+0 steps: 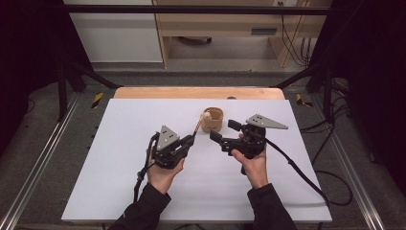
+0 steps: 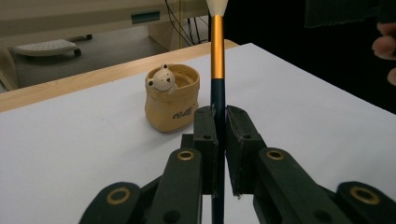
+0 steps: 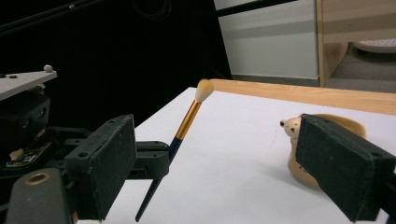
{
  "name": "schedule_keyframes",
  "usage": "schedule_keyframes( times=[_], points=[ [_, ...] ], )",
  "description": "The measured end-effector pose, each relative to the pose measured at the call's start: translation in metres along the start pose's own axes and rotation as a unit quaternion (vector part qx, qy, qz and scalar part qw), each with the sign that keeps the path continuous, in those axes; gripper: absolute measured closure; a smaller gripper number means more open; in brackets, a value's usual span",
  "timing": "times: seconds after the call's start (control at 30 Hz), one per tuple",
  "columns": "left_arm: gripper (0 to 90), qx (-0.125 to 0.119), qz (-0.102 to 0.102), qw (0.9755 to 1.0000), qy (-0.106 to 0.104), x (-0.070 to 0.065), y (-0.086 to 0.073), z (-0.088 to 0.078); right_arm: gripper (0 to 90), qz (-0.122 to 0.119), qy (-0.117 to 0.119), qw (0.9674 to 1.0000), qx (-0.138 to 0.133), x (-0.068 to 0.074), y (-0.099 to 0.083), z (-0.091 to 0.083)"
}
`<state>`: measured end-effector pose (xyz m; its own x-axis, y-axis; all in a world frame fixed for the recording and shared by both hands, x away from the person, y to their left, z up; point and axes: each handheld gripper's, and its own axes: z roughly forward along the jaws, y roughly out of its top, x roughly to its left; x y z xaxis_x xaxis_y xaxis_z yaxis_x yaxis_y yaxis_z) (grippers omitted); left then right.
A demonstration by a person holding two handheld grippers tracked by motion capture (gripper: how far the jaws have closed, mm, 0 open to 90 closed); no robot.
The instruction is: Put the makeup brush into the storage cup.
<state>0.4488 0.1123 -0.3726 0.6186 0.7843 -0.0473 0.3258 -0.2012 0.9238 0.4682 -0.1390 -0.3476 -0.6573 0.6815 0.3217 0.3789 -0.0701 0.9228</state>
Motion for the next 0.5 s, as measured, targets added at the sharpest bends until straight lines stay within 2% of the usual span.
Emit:
schedule_keyframes(
  times=[0.1,0.5],
  points=[
    [83.3,-0.007,-0.002,1.0,-0.001,-0.003,0.0,-0.001,14.0,0.011,0.005,0.9999,0.003,0.001,-0.002,0.004],
    [83.3,-0.022,-0.005,0.9997,-0.008,-0.015,-0.001,-0.001,21.2,0.03,0.017,0.9993,0.014,0.001,-0.009,0.013]
  ],
)
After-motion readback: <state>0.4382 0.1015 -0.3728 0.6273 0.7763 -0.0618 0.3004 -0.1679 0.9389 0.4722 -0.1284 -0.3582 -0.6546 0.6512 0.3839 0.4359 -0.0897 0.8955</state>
